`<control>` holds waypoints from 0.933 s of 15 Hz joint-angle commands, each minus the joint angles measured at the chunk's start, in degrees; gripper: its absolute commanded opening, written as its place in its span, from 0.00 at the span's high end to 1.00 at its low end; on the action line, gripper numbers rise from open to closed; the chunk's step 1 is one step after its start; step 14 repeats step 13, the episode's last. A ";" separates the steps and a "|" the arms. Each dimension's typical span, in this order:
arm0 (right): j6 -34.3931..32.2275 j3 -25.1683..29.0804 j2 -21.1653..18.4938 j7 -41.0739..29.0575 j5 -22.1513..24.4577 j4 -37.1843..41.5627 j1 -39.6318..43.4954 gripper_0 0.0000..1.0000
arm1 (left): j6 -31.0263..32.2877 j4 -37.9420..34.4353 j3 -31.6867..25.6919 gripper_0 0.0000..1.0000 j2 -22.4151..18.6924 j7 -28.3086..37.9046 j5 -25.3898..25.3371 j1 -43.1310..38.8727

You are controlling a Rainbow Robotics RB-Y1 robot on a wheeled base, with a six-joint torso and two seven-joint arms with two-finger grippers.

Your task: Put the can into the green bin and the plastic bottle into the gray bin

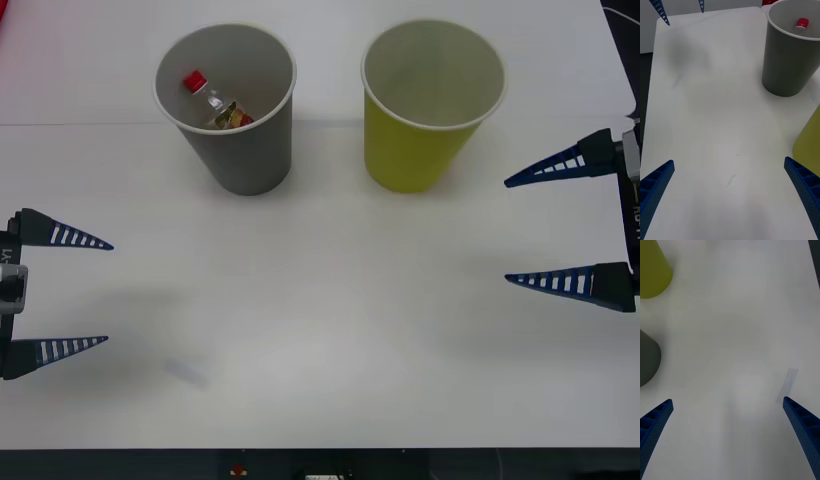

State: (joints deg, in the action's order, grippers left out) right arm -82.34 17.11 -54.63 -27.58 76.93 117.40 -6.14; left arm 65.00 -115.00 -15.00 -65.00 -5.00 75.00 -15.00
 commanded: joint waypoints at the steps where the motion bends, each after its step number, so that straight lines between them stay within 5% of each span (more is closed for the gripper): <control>1: -0.10 2.40 -0.04 0.77 -0.11 0.82 3.77 0.00 | 0.00 0.00 0.00 0.00 0.00 0.00 0.00 0.00; 14: -0.19 2.75 0.05 2.79 -0.20 -1.47 4.47 0.00 | 0.00 0.00 0.00 0.00 0.00 0.00 0.00 0.00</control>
